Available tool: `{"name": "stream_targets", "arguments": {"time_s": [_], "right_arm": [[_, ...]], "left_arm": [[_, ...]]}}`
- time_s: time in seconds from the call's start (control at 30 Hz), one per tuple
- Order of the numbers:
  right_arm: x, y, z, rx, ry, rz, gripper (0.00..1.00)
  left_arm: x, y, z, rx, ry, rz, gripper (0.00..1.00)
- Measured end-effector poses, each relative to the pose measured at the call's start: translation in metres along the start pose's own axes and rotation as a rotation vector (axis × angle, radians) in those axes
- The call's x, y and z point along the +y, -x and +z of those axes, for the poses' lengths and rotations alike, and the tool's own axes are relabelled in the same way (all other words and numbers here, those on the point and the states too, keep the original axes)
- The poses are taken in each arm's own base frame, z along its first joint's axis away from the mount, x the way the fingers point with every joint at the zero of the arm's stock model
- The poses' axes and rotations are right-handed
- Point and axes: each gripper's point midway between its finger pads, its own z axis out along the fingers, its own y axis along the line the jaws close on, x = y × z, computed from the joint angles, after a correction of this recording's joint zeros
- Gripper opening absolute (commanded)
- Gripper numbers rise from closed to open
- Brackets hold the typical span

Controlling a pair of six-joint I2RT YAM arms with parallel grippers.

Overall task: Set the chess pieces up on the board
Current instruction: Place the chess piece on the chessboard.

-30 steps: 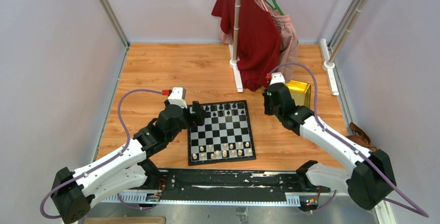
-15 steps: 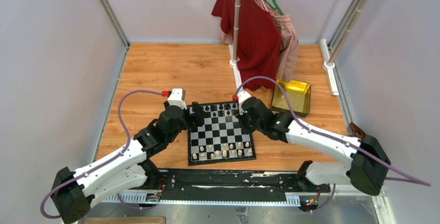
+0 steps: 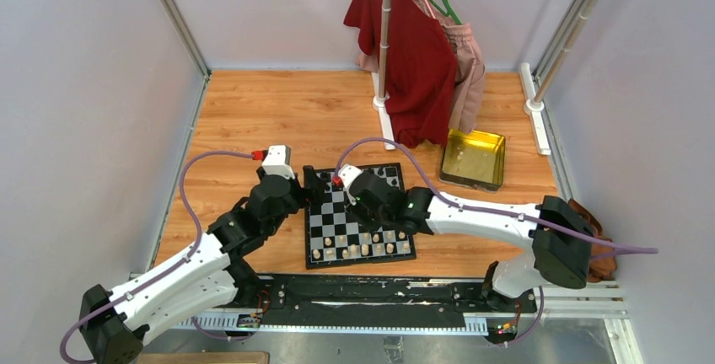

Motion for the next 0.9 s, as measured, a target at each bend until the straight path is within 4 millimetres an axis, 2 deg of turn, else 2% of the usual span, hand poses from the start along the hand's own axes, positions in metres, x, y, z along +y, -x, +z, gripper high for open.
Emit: {"name": "stream_targets", "arguments": {"time_s": [0.37,0.9], "right_arm": [[0.025,-0.009,0.021,0.035,0.035,-0.048,0.0],[0.035,-0.008,0.032,0.022,0.065,-0.054,0.0]], "left_arm": [[0.014,0.006,-0.01,-0.027,0.054,-0.037,0.94],[0.023,0.004,-0.012,-0.03,0.098,-0.047,0.94]]}}
